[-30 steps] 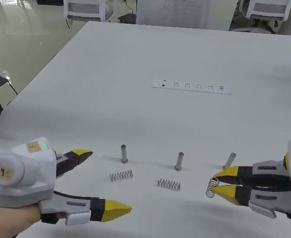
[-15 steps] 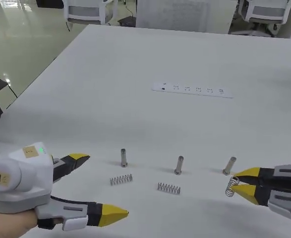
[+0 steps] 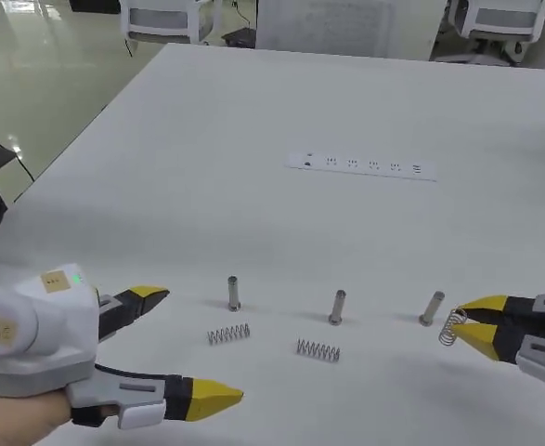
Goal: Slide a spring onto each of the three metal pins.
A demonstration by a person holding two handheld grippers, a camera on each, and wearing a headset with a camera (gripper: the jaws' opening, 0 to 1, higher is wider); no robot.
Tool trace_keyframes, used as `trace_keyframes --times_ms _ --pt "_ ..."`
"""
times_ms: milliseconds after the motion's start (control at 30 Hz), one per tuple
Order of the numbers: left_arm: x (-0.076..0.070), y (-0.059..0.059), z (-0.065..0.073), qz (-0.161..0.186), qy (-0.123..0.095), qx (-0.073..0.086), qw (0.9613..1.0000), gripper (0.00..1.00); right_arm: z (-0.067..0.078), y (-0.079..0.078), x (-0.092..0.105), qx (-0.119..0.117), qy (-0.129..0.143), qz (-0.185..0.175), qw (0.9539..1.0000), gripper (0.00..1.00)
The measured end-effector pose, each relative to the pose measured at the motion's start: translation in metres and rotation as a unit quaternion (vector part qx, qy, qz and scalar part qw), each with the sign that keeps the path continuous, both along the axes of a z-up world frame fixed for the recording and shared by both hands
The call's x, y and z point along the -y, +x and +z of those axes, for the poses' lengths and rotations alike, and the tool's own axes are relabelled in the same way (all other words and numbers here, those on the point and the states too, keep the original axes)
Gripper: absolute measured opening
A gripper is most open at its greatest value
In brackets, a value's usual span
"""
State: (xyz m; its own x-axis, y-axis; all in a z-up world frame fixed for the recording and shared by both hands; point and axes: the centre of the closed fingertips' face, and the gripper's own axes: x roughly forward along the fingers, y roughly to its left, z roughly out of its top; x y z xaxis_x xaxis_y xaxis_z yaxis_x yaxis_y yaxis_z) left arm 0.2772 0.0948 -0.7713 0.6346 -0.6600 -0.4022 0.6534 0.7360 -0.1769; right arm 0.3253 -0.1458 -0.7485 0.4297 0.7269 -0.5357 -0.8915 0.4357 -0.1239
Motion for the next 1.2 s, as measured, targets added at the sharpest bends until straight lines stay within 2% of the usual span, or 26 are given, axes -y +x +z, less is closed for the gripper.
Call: trace_keyframes --times_ms 633,933,1033,1200 --pt "-0.005 -0.001 -0.001 0.005 0.004 -0.002 1.0000 0.98 0.018 0.042 0.005 0.024 0.013 -0.034 0.9991 0.07" --pt "-0.006 -0.002 0.001 0.010 0.002 -0.001 0.9999 0.98 0.015 0.053 0.006 0.024 0.011 -0.041 0.9988 0.07" --pt "-0.005 -0.002 0.001 0.010 0.000 -0.001 0.9999 0.98 0.010 0.054 0.007 0.025 0.001 -0.042 0.9988 0.07" --pt "-0.006 -0.002 0.000 0.011 0.000 -0.003 0.9999 0.98 0.008 0.055 0.008 0.019 0.009 -0.049 0.9986 0.07"
